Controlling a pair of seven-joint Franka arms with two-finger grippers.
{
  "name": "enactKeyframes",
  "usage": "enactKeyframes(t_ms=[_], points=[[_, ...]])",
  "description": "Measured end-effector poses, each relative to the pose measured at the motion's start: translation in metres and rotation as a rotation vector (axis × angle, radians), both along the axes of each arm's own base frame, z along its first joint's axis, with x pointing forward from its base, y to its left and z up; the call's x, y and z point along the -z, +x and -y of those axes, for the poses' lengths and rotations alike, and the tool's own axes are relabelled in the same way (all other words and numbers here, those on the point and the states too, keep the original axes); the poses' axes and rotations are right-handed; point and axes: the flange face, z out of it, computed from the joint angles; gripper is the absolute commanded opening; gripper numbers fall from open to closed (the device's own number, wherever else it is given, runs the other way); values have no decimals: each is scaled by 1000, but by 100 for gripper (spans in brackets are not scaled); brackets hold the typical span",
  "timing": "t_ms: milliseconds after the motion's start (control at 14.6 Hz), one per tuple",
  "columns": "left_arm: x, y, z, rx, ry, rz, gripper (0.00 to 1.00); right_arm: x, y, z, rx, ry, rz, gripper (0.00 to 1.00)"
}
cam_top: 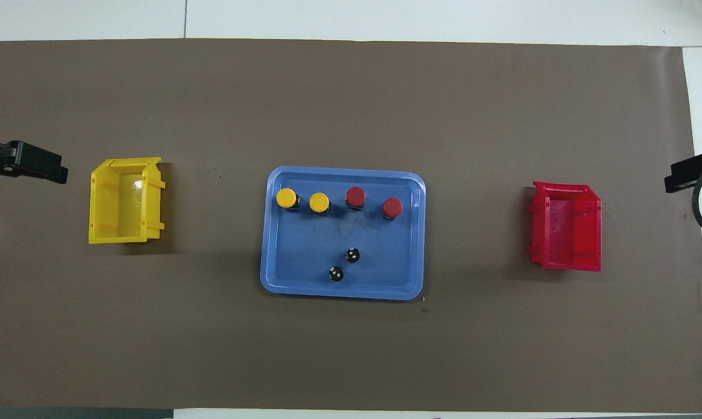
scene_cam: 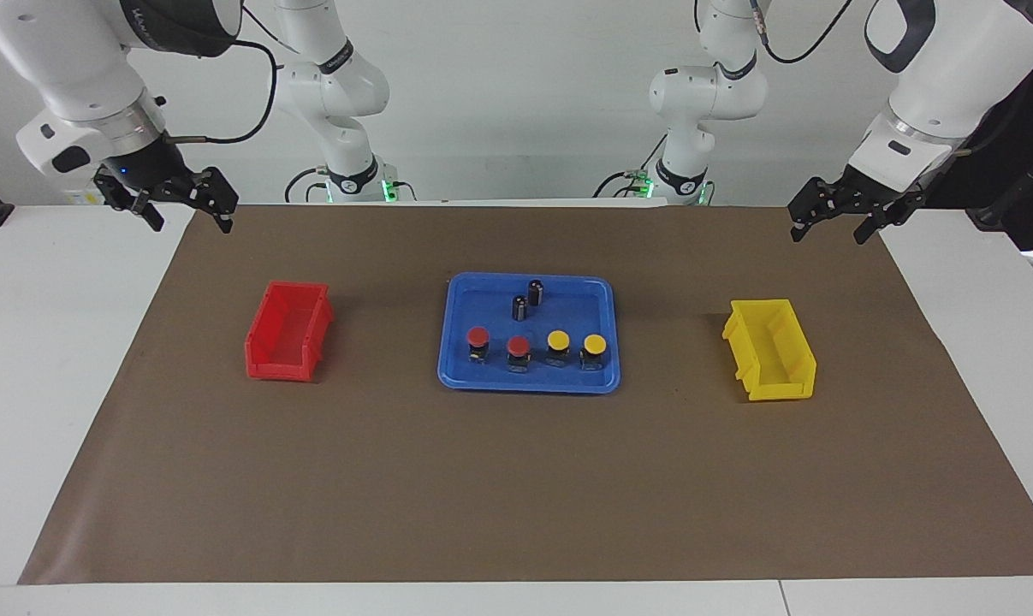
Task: Sort red and yellow buttons by color
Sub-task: 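Reach the right gripper over the tray toward a red button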
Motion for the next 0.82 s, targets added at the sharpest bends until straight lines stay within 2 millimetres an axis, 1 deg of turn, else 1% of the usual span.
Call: enactKeyframes(t_ms=[684, 821], points=[[0, 0, 0, 0, 0, 0, 100, 0, 0, 0, 0, 0, 0, 100], [0, 0, 0, 0, 0, 0, 100, -1, 0, -3, -2, 14, 4, 100]])
